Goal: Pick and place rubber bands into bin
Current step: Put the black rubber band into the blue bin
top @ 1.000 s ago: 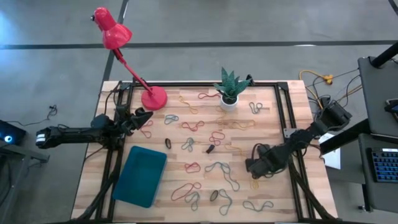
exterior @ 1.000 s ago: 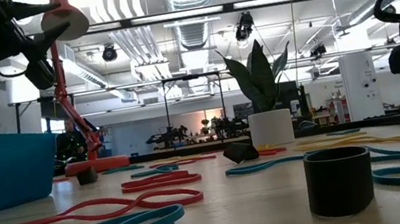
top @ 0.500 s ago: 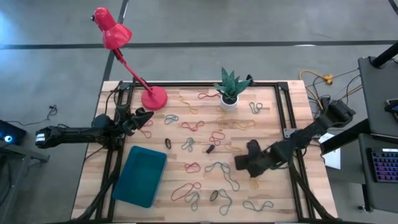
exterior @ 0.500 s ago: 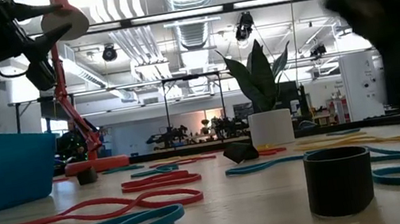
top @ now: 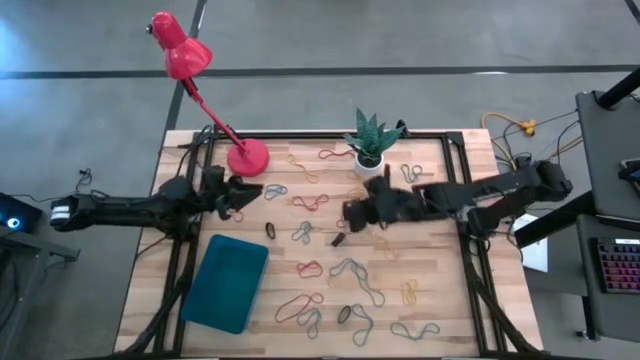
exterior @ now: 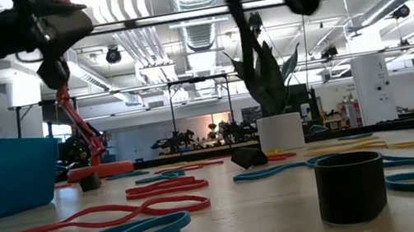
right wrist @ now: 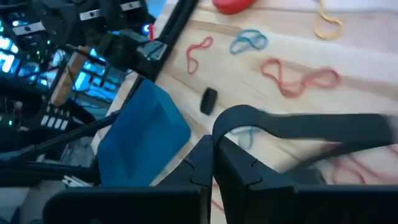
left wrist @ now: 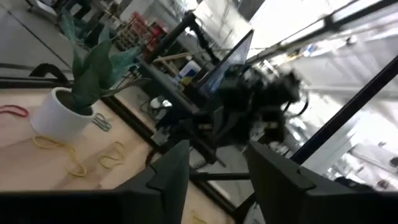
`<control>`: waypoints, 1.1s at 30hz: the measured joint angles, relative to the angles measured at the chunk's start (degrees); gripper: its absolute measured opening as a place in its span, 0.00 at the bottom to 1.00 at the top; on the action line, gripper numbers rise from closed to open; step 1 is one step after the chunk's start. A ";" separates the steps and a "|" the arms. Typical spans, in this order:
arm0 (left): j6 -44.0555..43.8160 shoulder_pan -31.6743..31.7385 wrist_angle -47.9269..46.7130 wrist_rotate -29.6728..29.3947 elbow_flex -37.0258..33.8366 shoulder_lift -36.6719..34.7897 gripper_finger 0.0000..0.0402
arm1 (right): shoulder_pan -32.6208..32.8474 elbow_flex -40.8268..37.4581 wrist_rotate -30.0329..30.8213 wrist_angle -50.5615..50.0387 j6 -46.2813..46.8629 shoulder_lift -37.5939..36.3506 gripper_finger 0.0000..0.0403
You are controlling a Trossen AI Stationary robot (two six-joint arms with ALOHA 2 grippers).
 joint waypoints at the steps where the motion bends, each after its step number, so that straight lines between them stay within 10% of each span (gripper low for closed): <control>1: 1.03 -0.01 -0.01 0.14 1.29 1.66 0.41 | -1.15 1.50 -1.62 -0.27 -1.69 1.28 0.02; 9: 7.27 -0.53 -0.37 6.53 10.37 15.98 0.58 | -6.42 13.94 -6.90 -1.37 -10.09 11.68 0.02; 33: 12.27 -1.75 0.46 7.16 20.86 34.91 0.59 | -9.35 22.20 -10.17 -1.21 -12.21 18.98 0.02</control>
